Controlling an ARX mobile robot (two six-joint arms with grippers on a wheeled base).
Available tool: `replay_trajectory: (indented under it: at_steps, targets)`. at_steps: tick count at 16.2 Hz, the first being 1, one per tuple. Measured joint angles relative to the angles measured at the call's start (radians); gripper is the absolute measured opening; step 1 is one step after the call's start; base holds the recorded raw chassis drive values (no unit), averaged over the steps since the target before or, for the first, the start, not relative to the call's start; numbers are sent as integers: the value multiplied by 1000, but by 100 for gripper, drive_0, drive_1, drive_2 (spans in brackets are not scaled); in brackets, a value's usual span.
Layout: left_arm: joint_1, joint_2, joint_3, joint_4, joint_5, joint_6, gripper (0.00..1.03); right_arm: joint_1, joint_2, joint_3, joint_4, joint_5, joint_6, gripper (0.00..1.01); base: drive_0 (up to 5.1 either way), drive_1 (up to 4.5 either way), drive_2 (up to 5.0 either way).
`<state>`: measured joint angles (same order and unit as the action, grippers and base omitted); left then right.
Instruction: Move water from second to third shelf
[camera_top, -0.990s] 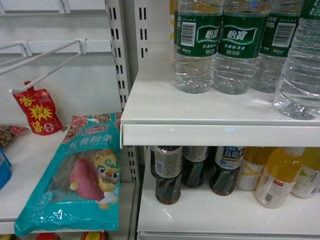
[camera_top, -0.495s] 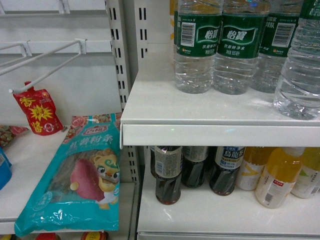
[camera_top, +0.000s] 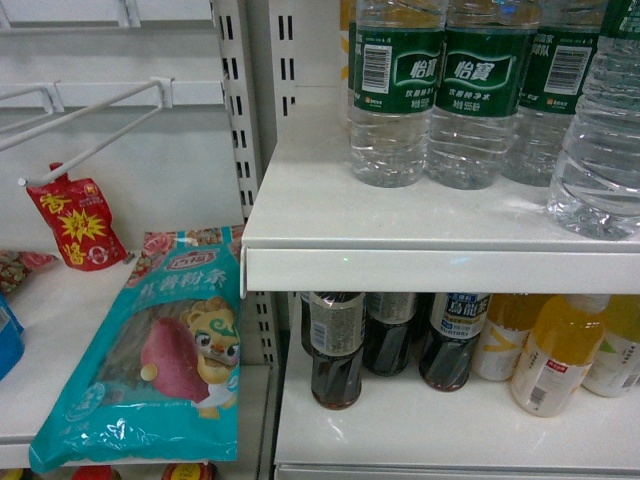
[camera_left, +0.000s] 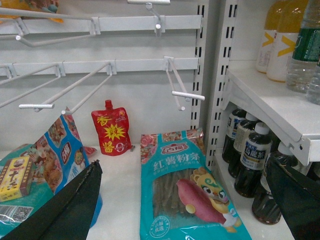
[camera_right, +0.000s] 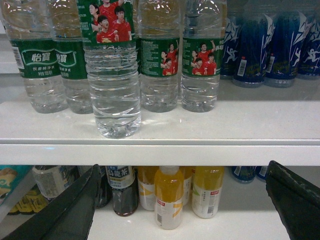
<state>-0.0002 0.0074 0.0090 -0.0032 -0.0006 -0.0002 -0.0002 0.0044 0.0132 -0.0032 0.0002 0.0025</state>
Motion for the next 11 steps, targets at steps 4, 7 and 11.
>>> replay_trajectory:
  at_steps: [4, 7, 11]
  targets:
    - [0, 0, 0, 0, 0, 0, 98, 0, 0, 0, 0, 0, 0, 98, 0, 0, 0]
    - [0, 0, 0, 0, 0, 0, 98, 0, 0, 0, 0, 0, 0, 98, 0, 0, 0]
    - [0, 0, 0, 3, 0, 0, 98, 0, 0, 0, 2, 0, 0, 98, 0, 0, 0]
